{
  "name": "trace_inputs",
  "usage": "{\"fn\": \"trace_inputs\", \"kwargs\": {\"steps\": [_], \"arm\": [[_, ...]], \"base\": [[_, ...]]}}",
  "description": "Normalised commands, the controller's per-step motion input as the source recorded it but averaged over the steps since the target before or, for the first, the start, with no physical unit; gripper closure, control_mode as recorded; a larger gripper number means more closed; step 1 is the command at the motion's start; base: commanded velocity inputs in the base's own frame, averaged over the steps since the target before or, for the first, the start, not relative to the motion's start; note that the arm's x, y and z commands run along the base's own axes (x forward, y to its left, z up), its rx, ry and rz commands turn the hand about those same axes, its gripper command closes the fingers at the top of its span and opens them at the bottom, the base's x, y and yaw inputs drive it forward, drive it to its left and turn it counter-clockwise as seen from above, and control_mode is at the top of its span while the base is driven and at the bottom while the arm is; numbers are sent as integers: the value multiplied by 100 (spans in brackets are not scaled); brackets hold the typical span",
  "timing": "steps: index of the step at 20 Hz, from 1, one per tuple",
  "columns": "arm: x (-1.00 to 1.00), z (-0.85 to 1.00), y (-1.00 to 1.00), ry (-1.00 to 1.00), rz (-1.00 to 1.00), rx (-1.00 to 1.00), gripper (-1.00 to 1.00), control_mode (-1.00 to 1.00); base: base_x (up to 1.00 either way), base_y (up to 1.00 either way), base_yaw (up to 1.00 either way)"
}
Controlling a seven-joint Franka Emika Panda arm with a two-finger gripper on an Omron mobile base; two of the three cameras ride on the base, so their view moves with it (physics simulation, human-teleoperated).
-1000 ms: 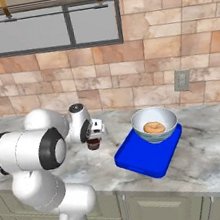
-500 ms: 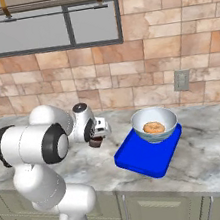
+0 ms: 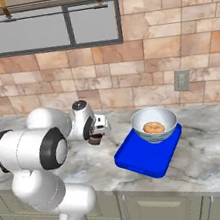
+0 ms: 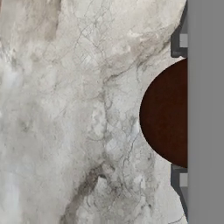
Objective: Place the bowl with donut and the cupcake onto the tray.
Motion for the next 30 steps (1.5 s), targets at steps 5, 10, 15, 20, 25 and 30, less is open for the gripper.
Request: {"fn": "trace_inputs", "kwargs": {"steps": [5, 10, 15, 20, 25, 30], "arm": [[-20, 33, -42, -6, -5, -1, 100, -100], [-30, 10, -60, -4, -8, -5, 100, -100], [-31, 2, -62, 0, -11, -6, 100, -100], [-28, 8, -60, 0, -17, -5, 100, -100], [-28, 1, -53, 0, -20, -4, 100, -100], [-11, 0, -21, 0, -8, 0, 100, -100]], "base": [[0, 0, 0], [0, 0, 0], [0, 0, 0], [0, 0, 0], [0, 0, 0], [0, 0, 0]]}}
